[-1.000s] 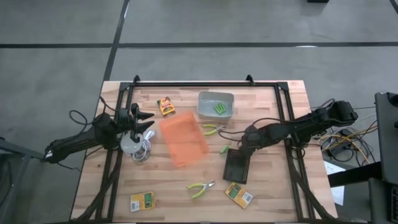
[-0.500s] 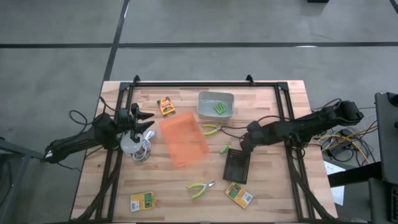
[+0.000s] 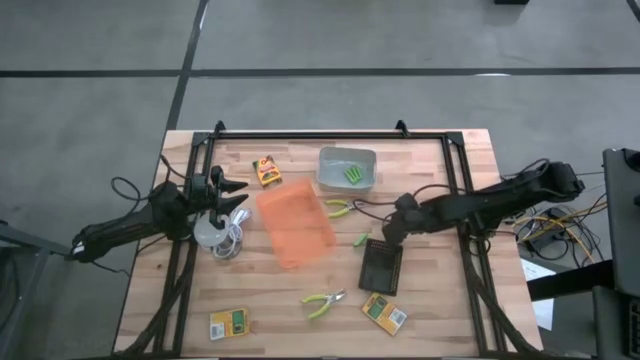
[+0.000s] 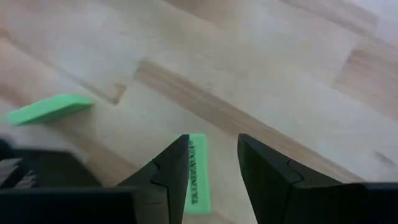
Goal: Pick & Place School Supplies
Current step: Put the green eraser into the gray bin
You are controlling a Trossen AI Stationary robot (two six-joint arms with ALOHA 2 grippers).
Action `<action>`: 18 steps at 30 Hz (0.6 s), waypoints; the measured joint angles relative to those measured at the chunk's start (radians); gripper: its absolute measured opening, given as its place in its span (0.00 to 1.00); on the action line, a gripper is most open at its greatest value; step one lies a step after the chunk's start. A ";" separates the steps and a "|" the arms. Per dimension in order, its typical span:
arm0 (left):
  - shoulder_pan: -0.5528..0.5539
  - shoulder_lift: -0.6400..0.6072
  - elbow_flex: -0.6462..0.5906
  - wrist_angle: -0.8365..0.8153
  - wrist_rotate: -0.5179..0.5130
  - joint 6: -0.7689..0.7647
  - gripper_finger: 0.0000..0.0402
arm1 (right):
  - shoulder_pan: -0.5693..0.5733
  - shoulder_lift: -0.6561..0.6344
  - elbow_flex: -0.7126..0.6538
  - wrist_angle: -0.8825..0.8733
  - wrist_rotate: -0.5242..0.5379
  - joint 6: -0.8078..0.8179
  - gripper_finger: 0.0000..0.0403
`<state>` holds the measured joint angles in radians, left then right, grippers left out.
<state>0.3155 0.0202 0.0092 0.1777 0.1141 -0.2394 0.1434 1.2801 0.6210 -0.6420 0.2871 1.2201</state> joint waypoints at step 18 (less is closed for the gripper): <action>0.000 0.000 0.000 0.000 0.000 0.000 0.47 | 0.000 0.116 -0.006 0.085 -0.031 -0.098 0.54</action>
<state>0.3153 0.0204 0.0093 0.1780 0.1139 -0.2394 0.1432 1.3965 0.6151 -0.5570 0.2557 1.1223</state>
